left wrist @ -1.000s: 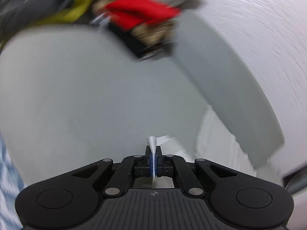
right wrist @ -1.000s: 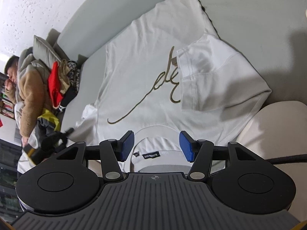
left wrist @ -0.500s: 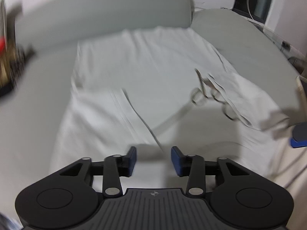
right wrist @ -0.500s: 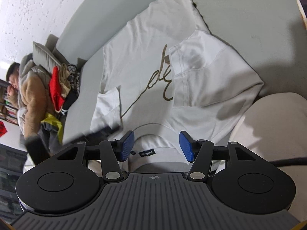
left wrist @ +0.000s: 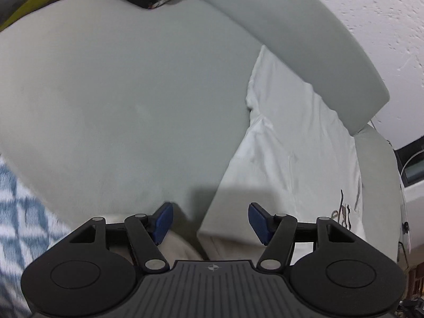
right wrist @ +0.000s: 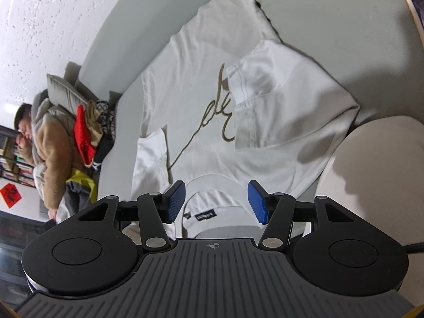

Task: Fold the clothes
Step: 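Grasp the other hoodie side with the left tool and fold it inward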

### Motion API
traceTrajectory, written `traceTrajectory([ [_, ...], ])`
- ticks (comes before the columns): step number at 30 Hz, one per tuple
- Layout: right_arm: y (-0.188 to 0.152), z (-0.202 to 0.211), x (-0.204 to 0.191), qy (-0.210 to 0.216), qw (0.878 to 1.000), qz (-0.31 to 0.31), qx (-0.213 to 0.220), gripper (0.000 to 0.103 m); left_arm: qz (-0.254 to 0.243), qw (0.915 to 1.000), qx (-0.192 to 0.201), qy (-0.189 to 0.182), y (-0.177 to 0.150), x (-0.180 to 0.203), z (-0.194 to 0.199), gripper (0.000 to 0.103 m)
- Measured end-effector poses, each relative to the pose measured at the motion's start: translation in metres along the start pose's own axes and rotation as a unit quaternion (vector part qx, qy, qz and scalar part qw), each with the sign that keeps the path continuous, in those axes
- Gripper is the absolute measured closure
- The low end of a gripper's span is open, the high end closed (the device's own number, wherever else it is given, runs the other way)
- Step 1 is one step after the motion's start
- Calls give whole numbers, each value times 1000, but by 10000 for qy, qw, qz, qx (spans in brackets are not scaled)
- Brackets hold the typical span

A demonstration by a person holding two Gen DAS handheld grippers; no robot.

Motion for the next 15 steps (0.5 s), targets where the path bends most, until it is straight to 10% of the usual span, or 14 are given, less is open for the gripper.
traceTrajectory([
  [3, -2, 0, 0, -39, 10000, 10, 17, 45, -224, 9996, -99, -136, 3, 7, -12, 49],
  [6, -2, 0, 1, -47, 10000, -7, 31, 45, -360, 9986, -229, -318, 6, 14, -23, 101],
  [15, 0, -6, 8, -171, 9999, -8, 5, 45, -355, 9990, 23, 273, 3, 12, -15, 92],
])
Point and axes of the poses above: each gripper's, at about its wrist camera, not at the fingertips, and z roughly against the way its jaws point, x to its right, y to its top, the point moved 2 cm from there along -z, roughly the way its jaws point, and after that the axes turned 3 degrees about -x, right-handed, at the moved point
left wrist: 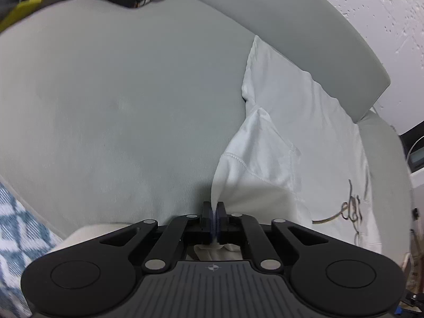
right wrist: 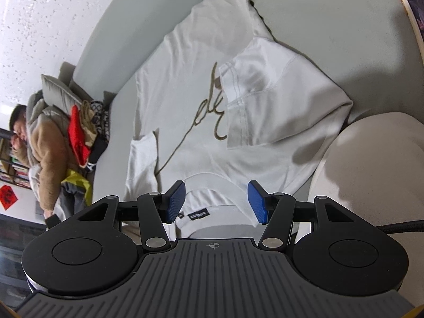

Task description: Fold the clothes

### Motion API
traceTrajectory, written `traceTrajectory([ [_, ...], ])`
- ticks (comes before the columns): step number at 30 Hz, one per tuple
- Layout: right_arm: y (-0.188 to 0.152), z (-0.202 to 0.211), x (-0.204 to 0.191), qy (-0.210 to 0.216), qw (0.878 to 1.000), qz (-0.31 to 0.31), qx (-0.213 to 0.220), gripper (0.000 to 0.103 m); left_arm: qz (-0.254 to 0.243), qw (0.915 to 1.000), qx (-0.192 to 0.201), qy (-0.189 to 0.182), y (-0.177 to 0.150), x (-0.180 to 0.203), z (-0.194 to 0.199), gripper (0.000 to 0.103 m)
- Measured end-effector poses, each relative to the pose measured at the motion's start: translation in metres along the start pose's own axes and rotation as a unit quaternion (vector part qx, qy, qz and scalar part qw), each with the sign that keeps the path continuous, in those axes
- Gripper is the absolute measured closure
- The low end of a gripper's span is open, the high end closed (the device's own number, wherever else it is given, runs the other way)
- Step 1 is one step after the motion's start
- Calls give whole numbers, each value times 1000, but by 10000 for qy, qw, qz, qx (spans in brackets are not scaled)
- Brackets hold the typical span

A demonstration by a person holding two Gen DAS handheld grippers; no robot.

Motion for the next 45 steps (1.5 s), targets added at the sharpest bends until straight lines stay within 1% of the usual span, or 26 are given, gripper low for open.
traceTrajectory([
  [3, 0, 2, 2, -148, 9998, 41, 112, 44, -192, 9990, 118, 393, -2, 7, 10, 70],
  [4, 0, 4, 3, -241, 9994, 58, 258, 45, -295, 9975, 290, 580, -4, 9, 18, 62],
  [5, 2, 7, 3, -350, 9983, 95, 450, 45, -397, 9952, 462, 765, -6, 11, 26, 62],
  [6, 3, 9, 3, -459, 9968, 131, 642, 51, -526, 9924, 704, 864, -9, 14, 34, 64],
  [7, 5, 10, 2, -568, 9947, 238, 820, 56, -664, 9895, 938, 870, -13, 18, 41, 77],
  [8, 9, 7, 0, -677, 9920, 419, 983, 75, -848, 9891, 990, 681, -16, 24, 44, 100],
  [9, 14, 1, -2, -805, 9896, 571, 1051, 88, -1030, 9880, 1041, 492, -19, 30, 47, 103],
  [11, 25, -20, -4, -1098, 9857, 809, 987, 88, -1285, 9885, 785, 98, -22, 45, 38, 101],
  [12, 30, -32, -4, -1184, 9847, 898, 912, 88, -1392, 9879, 673, 62, -24, 52, 31, 100],
  [14, 35, -58, -1, -1250, 9852, 998, 619, 84, -1601, 9862, 357, 203, -28, 63, 11, 96],
  [16, 31, -68, -2, -1393, 9833, 1093, 430, 85, -1714, 9841, -13, 474, -35, 64, -4, 91],
  [19, 22, -57, -9, -1414, 9821, 1241, 13, 85, -1846, 9811, -100, 567, -39, 66, 8, 90],
  [20, 22, -51, -9, -1428, 9818, 1246, 84, 84, -1765, 9827, -123, 548, -38, 63, 12, 90],
  [21, 24, -43, -8, -1507, 9799, 1266, 332, 84, -1684, 9842, -146, 528, -38, 60, 16, 90],
  [23, 29, -31, -5, -1693, 9742, 1281, 771, 78, -1554, 9871, 25, 386, -38, 58, 23, 87],
  [25, 42, -31, 0, -1972, 9671, 1230, 1032, 78, -1513, 9878, 216, 298, -35, 63, 21, 84],
  [28, 55, -45, 16, -2313, 9637, 990, 894, 81, -1652, 9856, 257, 261, -36, 75, 12, 80],
  [30, 55, -51, 26, -2732, 9545, 923, 763, 103, -1789, 9830, 40, 399, -38, 79, 0, 80],
  [31, 51, -50, 26, -2833, 9512, 965, 749, 103, -1842, 9812, -115, 563, -43, 80, -6, 79],
  [33, 44, -48, 27, -3036, 9443, 1049, 720, 103, -1978, 9783, -88, 614, -45, 80, -5, 78],
  [35, 40, -46, 20, -3207, 9377, 1143, 690, 103, -1831, 9809, -185, 632, -43, 79, -1, 78],
  [37, 41, -38, 7, -3072, 9420, 1113, 768, 90, -1706, 9835, -202, 561, -45, 78, 5, 78],
  [38, 42, -34, -1, -2931, 9454, 1142, 852, 87, -1657, 9847, -192, 499, -46, 78, 8, 77],
  [41, 44, -24, -19, -2142, 9633, 1227, 1052, 87, -1730, 9844, 27, 319, -51, 86, 16, 73],
  [43, 47, -28, -24, -1473, 9788, 1128, 869, 87, -1824, 9830, 117, 148, -55, 94, 18, 74],
  [45, 41, -39, -28, -1010, 9879, 1062, 514, 87, -2126, 9770, 7, -181, -67, 106, 16, 80],
])
Point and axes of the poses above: each gripper's, at about its wrist camera, not at the fingertips, and z roughly against the way its jaws point, x to its right, y to its top, the point moved 2 cm from there along -z, roughly the way its jaws point, and after that the axes turned 3 degrees about -x, right-handed, at the moved point
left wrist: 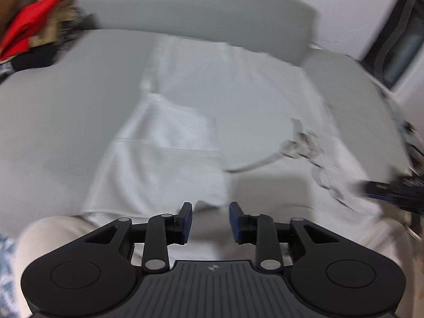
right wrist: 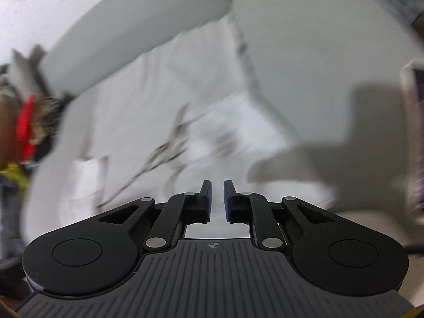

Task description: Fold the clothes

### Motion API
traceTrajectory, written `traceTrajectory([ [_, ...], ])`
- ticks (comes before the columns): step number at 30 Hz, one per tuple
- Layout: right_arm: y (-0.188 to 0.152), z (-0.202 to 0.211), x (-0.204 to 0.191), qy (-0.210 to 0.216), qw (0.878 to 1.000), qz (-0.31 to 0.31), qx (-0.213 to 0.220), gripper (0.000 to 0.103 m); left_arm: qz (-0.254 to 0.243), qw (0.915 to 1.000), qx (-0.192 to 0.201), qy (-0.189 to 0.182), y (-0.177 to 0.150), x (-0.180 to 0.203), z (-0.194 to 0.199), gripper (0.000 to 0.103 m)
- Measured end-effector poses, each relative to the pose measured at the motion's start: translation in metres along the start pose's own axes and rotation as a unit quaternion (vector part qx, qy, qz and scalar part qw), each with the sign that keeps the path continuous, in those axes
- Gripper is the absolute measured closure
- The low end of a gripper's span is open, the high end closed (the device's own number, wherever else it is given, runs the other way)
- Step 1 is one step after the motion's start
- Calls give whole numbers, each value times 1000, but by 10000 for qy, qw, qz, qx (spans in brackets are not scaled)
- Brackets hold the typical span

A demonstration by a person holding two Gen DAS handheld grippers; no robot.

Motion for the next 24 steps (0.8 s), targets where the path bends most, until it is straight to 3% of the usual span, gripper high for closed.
traceTrajectory([
  [2, -16, -9, -12, 199, 9994, 217, -196, 87, -390, 9988, -74, -302, -8, 18, -5, 83],
  [5, -43, -30, -25, -52, 9960, 689, -563, 86, -1061, 9932, -334, -335, -27, 44, -25, 81],
  [8, -63, -28, -27, -289, 9935, 804, -748, 86, -1383, 9894, -397, -193, -39, 52, -30, 77],
  [12, -77, -35, -14, -411, 9847, 296, -1665, 85, -1102, 9887, -945, -365, -38, 47, -26, 77],
  [13, -79, -35, -12, -428, 9839, 234, -1720, 85, -1003, 9881, -1086, -425, -38, 45, -25, 77],
  [14, -80, -29, -12, -348, 9857, 212, -1633, 83, -903, 9872, -1226, -484, -38, 43, -24, 77],
  [16, -70, -6, -16, -64, 9925, 172, -1206, 72, -820, 9900, -984, -582, -28, 38, -4, 75],
  [18, -48, 24, -24, 194, 9980, 161, -577, 40, -730, 9931, -670, -625, -13, 32, 17, 71],
  [20, -24, 55, -32, 400, 9991, 139, 35, 32, -487, 9959, -258, -721, 12, 23, 42, 63],
  [24, 23, 104, -40, 595, 9942, 110, 892, 31, 90, 9937, 534, -979, 74, -1, 79, 54],
])
Point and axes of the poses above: each gripper's, at about its wrist camera, not at the fingertips, and z roughly against the way its jaws point, x to its right, y to its top, the point moved 2 cm from there along -z, roughly the way its jaws point, and after that the axes turned 3 degrees about -x, right-handed, at the moved point
